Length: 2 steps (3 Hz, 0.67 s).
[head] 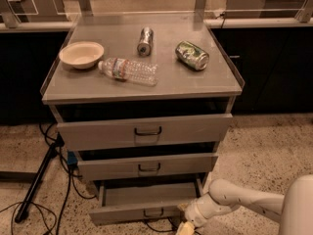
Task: Open bottom drawer
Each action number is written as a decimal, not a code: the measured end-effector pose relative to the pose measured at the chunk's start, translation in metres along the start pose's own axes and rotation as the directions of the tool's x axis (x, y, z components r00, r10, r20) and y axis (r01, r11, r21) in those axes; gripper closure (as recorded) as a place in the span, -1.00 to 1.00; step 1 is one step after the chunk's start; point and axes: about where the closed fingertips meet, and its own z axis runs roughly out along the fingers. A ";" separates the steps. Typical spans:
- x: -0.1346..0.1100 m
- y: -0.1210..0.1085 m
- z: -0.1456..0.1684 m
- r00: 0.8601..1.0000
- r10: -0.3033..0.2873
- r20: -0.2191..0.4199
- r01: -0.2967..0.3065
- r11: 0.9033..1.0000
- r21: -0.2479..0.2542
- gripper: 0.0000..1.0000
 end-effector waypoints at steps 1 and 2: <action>-0.013 -0.023 0.012 1.000 -0.011 -0.015 0.012 0.999 0.041 -1.00; -0.038 -0.075 0.034 1.000 -0.013 -0.018 0.015 0.997 0.081 -1.00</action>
Offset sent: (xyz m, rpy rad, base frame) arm 0.0967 0.0334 -0.0312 -0.0551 -0.0892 -0.0510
